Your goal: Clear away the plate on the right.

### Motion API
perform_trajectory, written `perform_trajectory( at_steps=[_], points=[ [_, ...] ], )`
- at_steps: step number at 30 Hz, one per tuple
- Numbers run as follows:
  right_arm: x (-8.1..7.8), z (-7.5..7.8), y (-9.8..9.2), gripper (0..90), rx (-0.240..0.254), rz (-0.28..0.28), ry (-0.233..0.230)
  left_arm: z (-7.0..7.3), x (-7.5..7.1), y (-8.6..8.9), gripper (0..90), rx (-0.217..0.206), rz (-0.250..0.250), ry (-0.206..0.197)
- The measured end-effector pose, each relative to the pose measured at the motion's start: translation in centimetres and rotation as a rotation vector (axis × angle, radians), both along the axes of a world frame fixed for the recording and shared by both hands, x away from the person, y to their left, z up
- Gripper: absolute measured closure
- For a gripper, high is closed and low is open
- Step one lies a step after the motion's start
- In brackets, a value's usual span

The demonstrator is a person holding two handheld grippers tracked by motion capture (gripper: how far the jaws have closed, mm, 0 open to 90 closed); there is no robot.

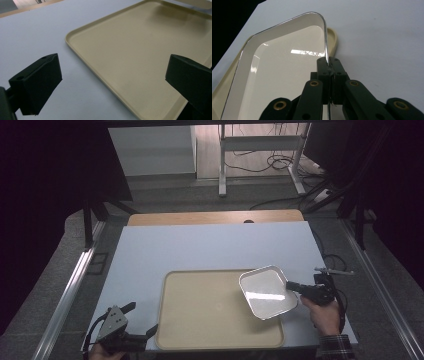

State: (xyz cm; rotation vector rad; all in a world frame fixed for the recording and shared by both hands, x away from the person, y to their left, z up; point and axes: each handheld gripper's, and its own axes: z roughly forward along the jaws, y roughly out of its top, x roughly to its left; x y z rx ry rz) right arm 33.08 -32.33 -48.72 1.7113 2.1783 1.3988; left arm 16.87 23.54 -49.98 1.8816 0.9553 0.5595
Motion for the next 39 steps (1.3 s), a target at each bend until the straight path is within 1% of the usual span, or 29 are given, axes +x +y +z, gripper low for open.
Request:
perform_trajectory(
  at_steps=[9,10,12,16,19,20,22,24,31,39],
  points=[
    [0.3,-0.1,2.1,88.7,0.0,0.037,0.007,0.0,-0.1,0.0,0.0,0.0,0.003,-0.006],
    [0.3,-0.2,2.7,88.7,0.002,0.045,0.009,0.0,-0.1,0.0,0.0,-0.001,0.004,-0.006],
    [0.4,-0.2,2.9,88.7,0.003,0.047,0.011,0.0,-0.1,0.0,0.0,-0.001,0.006,-0.007],
    [0.5,-0.2,4.0,88.7,0.001,0.058,0.01,0.0,-0.1,0.1,0.0,-0.002,0.008,-0.009],
    [0.6,-0.3,5.0,88.7,-0.002,0.071,0.012,0.0,-0.1,0.1,0.0,-0.001,0.007,-0.01],
    [0.6,-0.4,5.6,88.7,-0.004,0.078,0.014,0.0,-0.1,0.0,0.0,0.0,0.007,-0.01],
    [0.7,-0.4,5.9,88.7,-0.006,0.079,0.016,0.0,-0.1,0.0,0.0,0.0,0.008,-0.01],
    [0.8,-0.6,6.7,88.7,-0.007,0.09,0.018,0.0,-0.1,0.0,0.0,0.001,0.007,-0.01],
    [1.0,-1.0,9.1,88.6,-0.032,0.121,0.028,0.0,-0.1,0.0,0.0,0.002,0.007,-0.01],
    [1.4,-1.5,10.9,88.6,-0.047,0.132,0.034,0.0,-0.1,0.0,0.0,0.003,0.007,-0.01]
  ],
)
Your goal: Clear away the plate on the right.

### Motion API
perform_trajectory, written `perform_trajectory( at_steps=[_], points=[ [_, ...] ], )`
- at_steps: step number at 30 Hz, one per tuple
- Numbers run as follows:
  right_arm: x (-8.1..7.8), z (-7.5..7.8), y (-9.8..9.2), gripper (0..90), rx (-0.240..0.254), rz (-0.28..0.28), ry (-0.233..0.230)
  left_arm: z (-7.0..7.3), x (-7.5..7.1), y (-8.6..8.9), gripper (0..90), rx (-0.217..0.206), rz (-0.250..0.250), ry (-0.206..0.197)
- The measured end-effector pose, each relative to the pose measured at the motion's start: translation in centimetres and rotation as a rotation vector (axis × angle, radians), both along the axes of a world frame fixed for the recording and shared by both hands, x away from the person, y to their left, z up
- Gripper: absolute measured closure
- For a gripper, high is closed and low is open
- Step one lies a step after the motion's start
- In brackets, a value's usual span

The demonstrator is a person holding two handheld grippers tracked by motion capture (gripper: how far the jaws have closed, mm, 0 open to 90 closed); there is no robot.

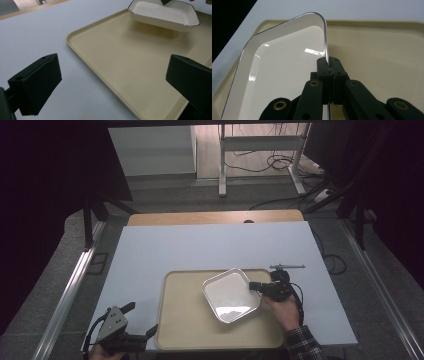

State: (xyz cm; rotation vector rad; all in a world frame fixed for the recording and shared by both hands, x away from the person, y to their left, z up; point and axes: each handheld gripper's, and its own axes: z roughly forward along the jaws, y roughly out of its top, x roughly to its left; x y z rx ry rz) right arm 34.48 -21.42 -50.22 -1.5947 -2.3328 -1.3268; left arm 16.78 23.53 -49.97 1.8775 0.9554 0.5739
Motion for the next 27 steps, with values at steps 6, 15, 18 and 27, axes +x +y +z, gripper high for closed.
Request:
perform_trajectory(
  at_steps=[6,15,18,27],
  points=[
    [0.5,-0.6,1.0,88.7,-0.02,-0.007,0.003,0.0,0.0,0.0,0.0,0.001,-0.001,0.0],
    [1.3,-1.2,1.8,88.0,-0.063,-0.033,-0.002,0.0,0.0,0.0,0.0,0.003,-0.002,0.0],
    [1.6,-1.5,1.6,87.9,-0.074,-0.046,0.003,0.0,0.0,0.0,0.0,0.003,-0.003,0.001],
    [1.8,-1.8,1.3,81.6,-0.07,-0.06,-0.003,0.0,0.0,0.0,0.0,0.004,-0.004,0.0]
  ],
)
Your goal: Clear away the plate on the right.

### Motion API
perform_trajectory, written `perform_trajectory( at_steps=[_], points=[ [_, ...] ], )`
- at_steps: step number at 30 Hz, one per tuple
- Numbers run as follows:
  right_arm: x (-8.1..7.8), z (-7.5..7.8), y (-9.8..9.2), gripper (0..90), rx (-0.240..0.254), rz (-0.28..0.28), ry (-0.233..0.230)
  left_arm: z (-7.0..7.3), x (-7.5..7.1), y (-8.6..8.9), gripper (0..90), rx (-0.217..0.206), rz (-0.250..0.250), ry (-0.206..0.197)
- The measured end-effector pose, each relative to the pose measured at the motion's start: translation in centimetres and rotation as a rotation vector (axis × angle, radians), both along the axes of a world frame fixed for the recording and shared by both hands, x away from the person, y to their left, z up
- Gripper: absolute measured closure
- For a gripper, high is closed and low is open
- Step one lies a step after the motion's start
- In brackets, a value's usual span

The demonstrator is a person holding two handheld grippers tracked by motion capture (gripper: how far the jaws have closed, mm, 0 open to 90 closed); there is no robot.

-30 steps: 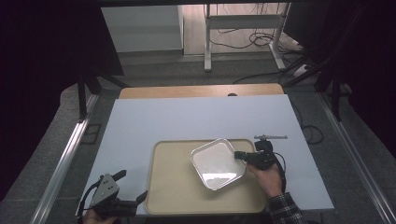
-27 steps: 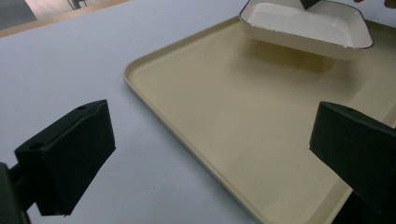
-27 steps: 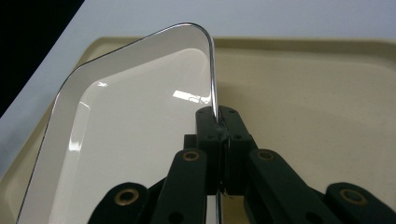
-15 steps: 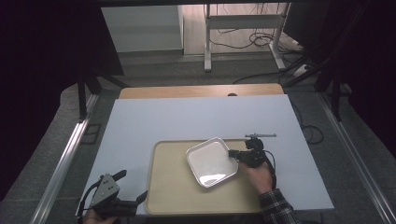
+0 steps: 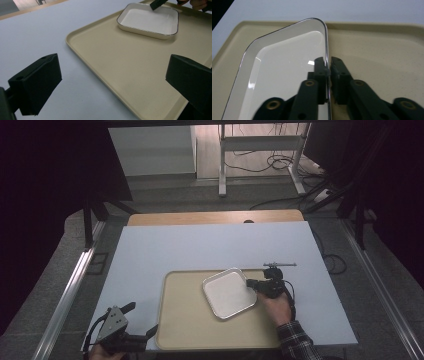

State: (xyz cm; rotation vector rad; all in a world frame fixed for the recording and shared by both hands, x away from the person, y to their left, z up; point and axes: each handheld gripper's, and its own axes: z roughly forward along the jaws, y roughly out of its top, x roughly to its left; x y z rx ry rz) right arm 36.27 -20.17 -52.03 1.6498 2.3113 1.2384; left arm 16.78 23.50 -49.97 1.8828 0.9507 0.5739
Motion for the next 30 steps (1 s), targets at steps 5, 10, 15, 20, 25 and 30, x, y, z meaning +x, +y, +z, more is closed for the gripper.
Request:
perform_trajectory(
  at_steps=[5,10,15,20,25,30],
  points=[
    [-0.2,0.4,-0.1,69.2,-0.035,0.031,-0.036,0.0,0.0,0.0,0.0,-0.001,-0.001,0.0],
    [-0.7,1.1,-0.1,64.9,-0.079,0.091,-0.109,0.0,0.0,0.0,0.0,-0.003,-0.001,-0.001],
    [-1.5,1.9,0.0,60.5,-0.101,0.136,-0.182,0.0,0.0,0.0,0.0,-0.002,-0.002,-0.001],
    [-2.6,2.8,0.0,66.8,-0.11,0.169,-0.245,0.0,0.0,0.0,0.0,-0.002,-0.003,-0.001],
    [-3.9,3.4,0.3,77.3,-0.1,0.239,-0.262,0.0,0.0,0.0,0.0,-0.001,-0.003,-0.001],
    [-5.0,3.3,0.5,89.8,-0.089,0.295,-0.241,0.0,0.0,0.0,0.1,-0.001,-0.003,-0.001]
  ],
)
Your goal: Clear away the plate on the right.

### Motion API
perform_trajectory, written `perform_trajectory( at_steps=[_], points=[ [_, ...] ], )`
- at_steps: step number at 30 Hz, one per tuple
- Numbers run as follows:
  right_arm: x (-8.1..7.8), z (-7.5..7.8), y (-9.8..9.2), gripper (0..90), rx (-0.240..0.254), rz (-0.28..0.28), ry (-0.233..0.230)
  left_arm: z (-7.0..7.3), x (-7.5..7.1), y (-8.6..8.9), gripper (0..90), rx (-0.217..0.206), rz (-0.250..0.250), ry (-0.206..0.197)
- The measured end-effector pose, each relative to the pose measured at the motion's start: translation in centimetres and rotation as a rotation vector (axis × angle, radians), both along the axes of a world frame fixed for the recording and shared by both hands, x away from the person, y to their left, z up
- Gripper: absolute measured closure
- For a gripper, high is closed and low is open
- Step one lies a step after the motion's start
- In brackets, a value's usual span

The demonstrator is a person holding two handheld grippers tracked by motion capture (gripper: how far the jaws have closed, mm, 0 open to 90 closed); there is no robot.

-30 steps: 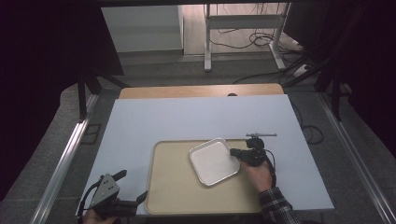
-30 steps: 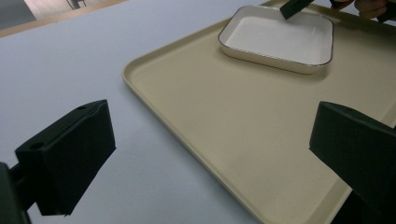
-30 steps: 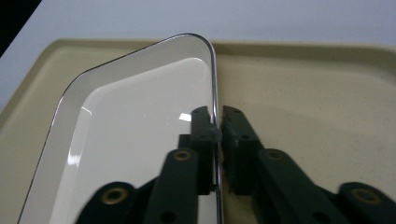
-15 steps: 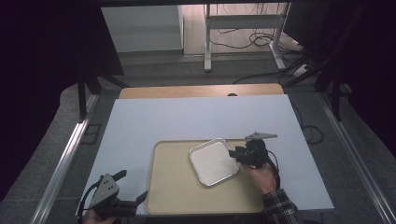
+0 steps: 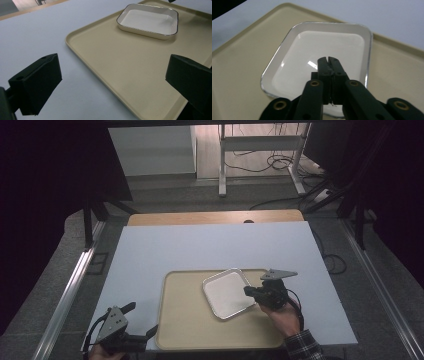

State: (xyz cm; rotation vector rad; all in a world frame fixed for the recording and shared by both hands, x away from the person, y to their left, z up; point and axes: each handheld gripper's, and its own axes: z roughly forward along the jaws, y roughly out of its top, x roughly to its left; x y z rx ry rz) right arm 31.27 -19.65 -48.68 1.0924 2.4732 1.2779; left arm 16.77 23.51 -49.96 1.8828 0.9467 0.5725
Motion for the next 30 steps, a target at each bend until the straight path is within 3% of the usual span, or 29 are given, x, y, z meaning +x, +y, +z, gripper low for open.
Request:
perform_trajectory(
  at_steps=[7,15,21,30],
  points=[
    [-2.1,0.0,0.4,90.0,0.001,0.055,0.014,0.0,0.0,0.1,0.1,-0.014,0.003,-0.002],
    [-4.5,-0.9,1.7,90.0,-0.032,0.142,0.043,0.0,0.0,0.1,0.0,-0.013,0.003,-0.002],
    [-5.0,-2.0,2.5,89.9,-0.063,0.187,0.066,0.0,0.0,0.1,0.0,-0.012,0.003,-0.001],
    [-4.8,-3.1,3.7,89.9,-0.105,0.203,0.069,0.0,0.0,0.1,0.1,-0.01,0.0,-0.003]
  ],
)
